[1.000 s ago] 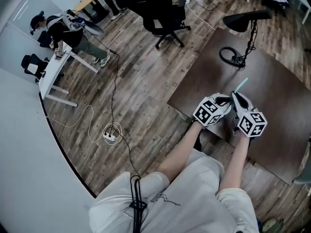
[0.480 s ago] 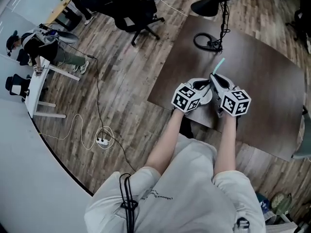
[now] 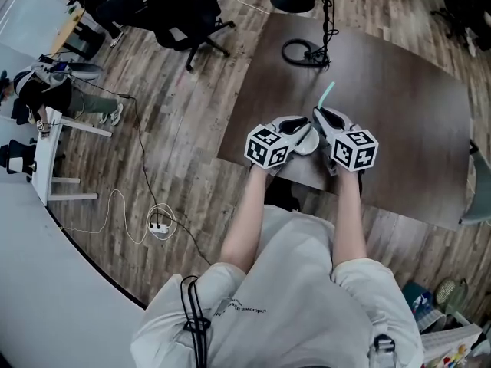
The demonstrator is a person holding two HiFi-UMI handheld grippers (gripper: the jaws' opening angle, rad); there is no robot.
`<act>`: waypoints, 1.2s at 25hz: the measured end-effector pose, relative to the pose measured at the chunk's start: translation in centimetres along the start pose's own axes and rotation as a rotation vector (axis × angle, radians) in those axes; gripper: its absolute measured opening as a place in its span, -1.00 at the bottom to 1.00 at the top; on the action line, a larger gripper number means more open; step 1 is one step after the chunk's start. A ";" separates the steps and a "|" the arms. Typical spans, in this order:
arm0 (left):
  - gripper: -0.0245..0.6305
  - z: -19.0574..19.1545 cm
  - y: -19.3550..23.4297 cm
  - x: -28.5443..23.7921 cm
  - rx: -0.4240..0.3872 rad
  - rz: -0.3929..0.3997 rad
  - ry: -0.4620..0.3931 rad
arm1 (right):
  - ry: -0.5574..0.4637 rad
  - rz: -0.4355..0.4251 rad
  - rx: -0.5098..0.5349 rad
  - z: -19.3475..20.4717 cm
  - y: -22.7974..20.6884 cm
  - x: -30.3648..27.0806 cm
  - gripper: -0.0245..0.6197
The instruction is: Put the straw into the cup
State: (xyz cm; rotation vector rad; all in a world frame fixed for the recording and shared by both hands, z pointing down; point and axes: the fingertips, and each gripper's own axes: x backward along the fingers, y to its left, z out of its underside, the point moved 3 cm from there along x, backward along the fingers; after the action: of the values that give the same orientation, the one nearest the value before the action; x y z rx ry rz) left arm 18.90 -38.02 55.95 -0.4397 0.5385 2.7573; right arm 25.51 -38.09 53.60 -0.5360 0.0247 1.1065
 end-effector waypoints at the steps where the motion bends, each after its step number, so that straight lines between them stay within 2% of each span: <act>1: -0.77 0.0 0.2 0.2 0.006 -0.010 -0.004 | -0.003 0.007 -0.010 0.2 -0.2 0.1 -0.78; 3: -0.78 0.2 0.9 0.8 0.014 -0.037 -0.011 | -0.003 0.021 -0.022 0.8 -0.6 0.1 -0.78; 6: -0.91 0.4 1.7 1.5 0.036 -0.074 -0.030 | 0.006 0.036 -0.031 2.2 -0.8 -0.2 -0.78; 11: -0.91 1.3 2.3 2.4 0.051 -0.128 -0.011 | -0.008 0.063 -0.096 4.2 -1.2 -0.8 -0.78; 18: -0.92 2.6 2.5 3.1 0.062 -0.153 0.016 | 0.038 0.092 -0.071 6.5 -1.4 -2.2 -0.78; 23: -0.92 3.4 3.6 3.8 0.107 -0.224 0.040 | 0.076 0.132 -0.082 8.2 -1.6 -2.4 -0.78; 30: -0.92 4.5 3.2 4.5 0.127 -0.216 0.046 | 0.127 0.146 -0.074 9.8 -1.5 -3.3 -0.78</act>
State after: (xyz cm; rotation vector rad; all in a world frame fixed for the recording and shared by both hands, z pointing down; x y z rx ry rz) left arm 12.71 -38.00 59.33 -0.5007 0.6332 2.4971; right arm 22.89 -37.19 63.66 -0.6789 0.1362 1.2179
